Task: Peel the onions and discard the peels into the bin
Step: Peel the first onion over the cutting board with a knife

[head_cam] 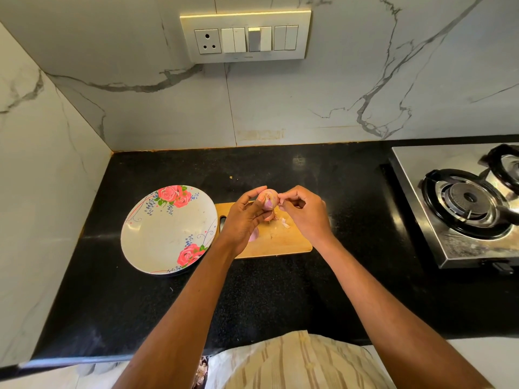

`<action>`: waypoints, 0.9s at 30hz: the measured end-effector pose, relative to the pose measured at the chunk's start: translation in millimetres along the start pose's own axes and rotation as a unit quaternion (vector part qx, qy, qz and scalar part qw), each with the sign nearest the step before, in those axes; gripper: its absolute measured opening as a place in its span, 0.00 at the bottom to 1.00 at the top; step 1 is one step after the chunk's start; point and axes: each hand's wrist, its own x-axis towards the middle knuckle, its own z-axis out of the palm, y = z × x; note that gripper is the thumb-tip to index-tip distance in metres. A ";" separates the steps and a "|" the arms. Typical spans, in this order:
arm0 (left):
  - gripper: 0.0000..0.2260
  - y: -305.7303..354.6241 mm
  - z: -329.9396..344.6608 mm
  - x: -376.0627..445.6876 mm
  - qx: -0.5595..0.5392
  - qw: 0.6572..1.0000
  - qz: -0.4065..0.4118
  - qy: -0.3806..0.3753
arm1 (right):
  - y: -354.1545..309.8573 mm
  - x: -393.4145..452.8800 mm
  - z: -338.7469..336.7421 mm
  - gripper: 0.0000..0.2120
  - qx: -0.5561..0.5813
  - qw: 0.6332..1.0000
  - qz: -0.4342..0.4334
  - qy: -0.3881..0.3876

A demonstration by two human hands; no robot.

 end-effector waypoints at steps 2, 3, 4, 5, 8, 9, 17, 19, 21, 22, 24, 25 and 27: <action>0.18 0.5 1.4 -0.6 0.004 1.000 0.003 0.003 | -0.7 0.2 -0.6 0.05 0.014 1.000 0.002 -0.005; 0.18 0.7 1.4 -0.4 0.004 1.000 0.004 0.004 | -1.8 0.3 -0.7 0.04 0.022 1.000 0.003 -0.010; 0.18 0.7 1.2 0.0 0.003 1.000 0.004 0.004 | -3.6 0.2 -1.0 0.05 0.026 1.000 0.004 -0.016; 0.17 0.5 0.7 0.7 0.004 1.000 0.004 0.004 | -5.2 0.0 -1.2 0.05 0.026 0.999 0.001 -0.020; 0.13 0.2 0.4 2.4 0.014 1.000 0.006 0.004 | -7.4 -0.4 -1.9 0.03 0.011 1.000 -0.010 -0.016; 0.13 0.6 0.7 2.5 0.016 1.000 0.008 0.004 | -7.7 -0.5 -1.7 0.03 0.008 1.000 -0.010 -0.014; 0.12 1.2 2.0 1.4 0.020 1.000 0.007 0.016 | -3.6 0.3 0.1 0.03 0.001 1.000 -0.001 0.001; 0.13 0.9 2.7 1.1 0.021 1.000 0.007 0.013 | -0.5 0.5 -0.1 0.02 0.006 1.000 0.005 0.012; 0.15 0.7 3.3 1.1 0.023 1.000 0.008 0.015 | 1.3 1.3 -1.2 0.02 0.012 1.000 0.014 0.012; 0.16 1.1 3.4 0.9 0.022 1.000 0.009 0.017 | 1.0 1.8 -1.6 0.02 0.022 1.000 0.019 0.007; 0.18 1.2 3.3 1.4 0.015 1.000 0.010 0.018 | -2.3 1.9 -2.2 0.04 0.049 0.998 0.027 -0.008; 0.17 1.1 3.4 1.8 0.013 1.000 0.009 0.018 | -4.9 1.3 -2.0 0.05 0.059 0.998 0.026 -0.016; 0.15 0.5 3.9 2.8 0.011 1.000 0.007 0.020 | -9.4 0.4 -0.4 0.09 0.071 0.997 0.024 -0.027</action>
